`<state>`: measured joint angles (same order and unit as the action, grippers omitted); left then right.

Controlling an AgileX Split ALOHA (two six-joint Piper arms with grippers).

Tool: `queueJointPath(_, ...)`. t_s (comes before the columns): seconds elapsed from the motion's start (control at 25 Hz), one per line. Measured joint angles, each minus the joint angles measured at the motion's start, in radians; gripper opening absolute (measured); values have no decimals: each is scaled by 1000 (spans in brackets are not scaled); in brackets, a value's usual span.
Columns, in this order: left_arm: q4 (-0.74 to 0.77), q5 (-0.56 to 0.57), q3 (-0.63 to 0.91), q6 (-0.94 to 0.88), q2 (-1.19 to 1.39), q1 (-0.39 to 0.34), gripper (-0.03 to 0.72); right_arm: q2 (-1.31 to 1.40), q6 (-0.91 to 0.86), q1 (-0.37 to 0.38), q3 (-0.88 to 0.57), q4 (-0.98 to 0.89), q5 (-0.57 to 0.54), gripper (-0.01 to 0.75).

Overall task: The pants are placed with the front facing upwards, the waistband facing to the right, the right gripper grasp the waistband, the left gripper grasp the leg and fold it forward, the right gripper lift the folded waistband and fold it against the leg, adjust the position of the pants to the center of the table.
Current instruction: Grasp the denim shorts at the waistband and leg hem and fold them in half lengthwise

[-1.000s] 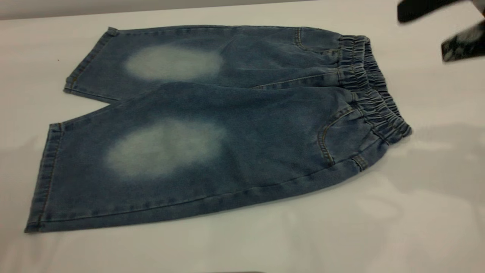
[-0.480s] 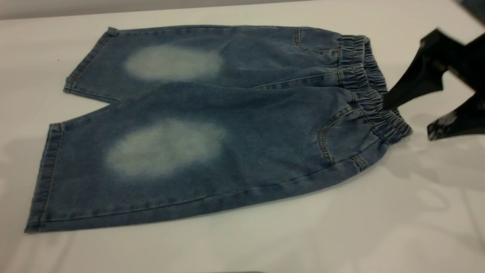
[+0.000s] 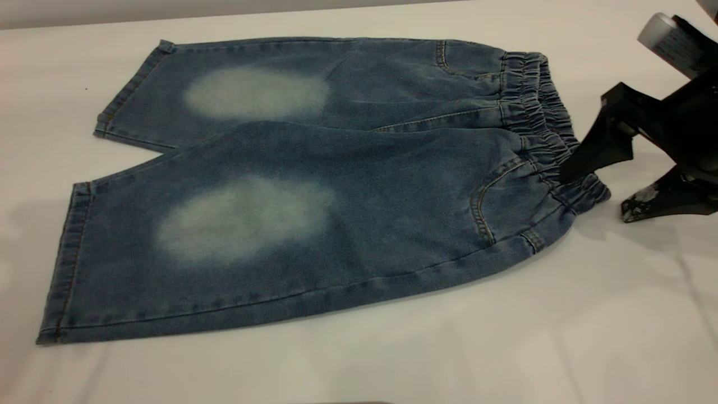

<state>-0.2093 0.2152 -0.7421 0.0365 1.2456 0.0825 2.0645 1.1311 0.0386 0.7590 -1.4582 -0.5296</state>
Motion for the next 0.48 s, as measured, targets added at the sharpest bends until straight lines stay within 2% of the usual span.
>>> queueJointPath(0.24, 0, -8, 0, 1, 0, 0, 548, 30, 61, 9, 11, -56, -14, 591)
queueJointPath(0.48, 0, -8, -1, 1, 0, 0, 548, 80, 231, 10, 16, -228, -122, 589)
